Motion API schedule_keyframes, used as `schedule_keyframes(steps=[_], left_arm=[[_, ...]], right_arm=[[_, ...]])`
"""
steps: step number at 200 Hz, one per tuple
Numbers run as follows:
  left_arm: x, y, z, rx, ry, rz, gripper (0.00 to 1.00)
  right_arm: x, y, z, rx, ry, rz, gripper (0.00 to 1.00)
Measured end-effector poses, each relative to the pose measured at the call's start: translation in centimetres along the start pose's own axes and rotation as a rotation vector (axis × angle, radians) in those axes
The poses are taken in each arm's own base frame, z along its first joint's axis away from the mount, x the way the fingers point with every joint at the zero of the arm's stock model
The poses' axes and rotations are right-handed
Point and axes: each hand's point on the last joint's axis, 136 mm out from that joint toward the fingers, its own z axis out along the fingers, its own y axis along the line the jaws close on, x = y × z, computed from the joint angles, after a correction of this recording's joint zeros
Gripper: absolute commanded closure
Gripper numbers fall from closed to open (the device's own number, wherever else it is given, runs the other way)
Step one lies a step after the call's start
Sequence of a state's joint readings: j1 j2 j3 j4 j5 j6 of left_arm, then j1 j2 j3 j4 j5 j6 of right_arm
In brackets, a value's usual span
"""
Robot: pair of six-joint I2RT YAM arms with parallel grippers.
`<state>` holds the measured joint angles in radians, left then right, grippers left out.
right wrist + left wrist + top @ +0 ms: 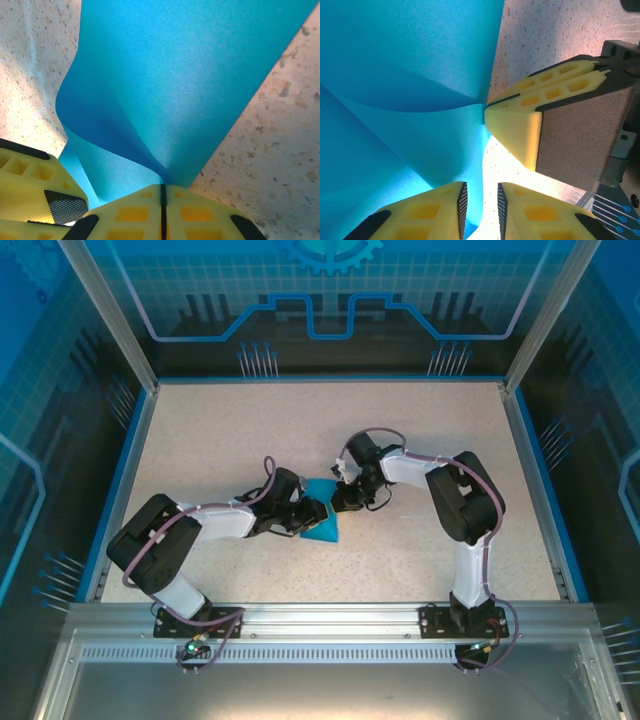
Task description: Fold a paper plane with a square sheet of paper (pick it up from the middle)
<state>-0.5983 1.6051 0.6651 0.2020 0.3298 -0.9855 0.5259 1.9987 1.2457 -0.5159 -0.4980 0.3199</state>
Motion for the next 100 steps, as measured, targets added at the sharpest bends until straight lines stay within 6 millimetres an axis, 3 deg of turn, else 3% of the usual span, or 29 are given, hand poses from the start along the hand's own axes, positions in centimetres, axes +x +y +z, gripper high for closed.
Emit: schedule_keyframes(steps=[100], left_arm=[[-0.15, -0.44, -0.16, 0.023, -0.012, 0.009, 0.72]], right_arm=[[0.2, 0.26, 0.15, -0.01, 0.007, -0.002, 0.89]])
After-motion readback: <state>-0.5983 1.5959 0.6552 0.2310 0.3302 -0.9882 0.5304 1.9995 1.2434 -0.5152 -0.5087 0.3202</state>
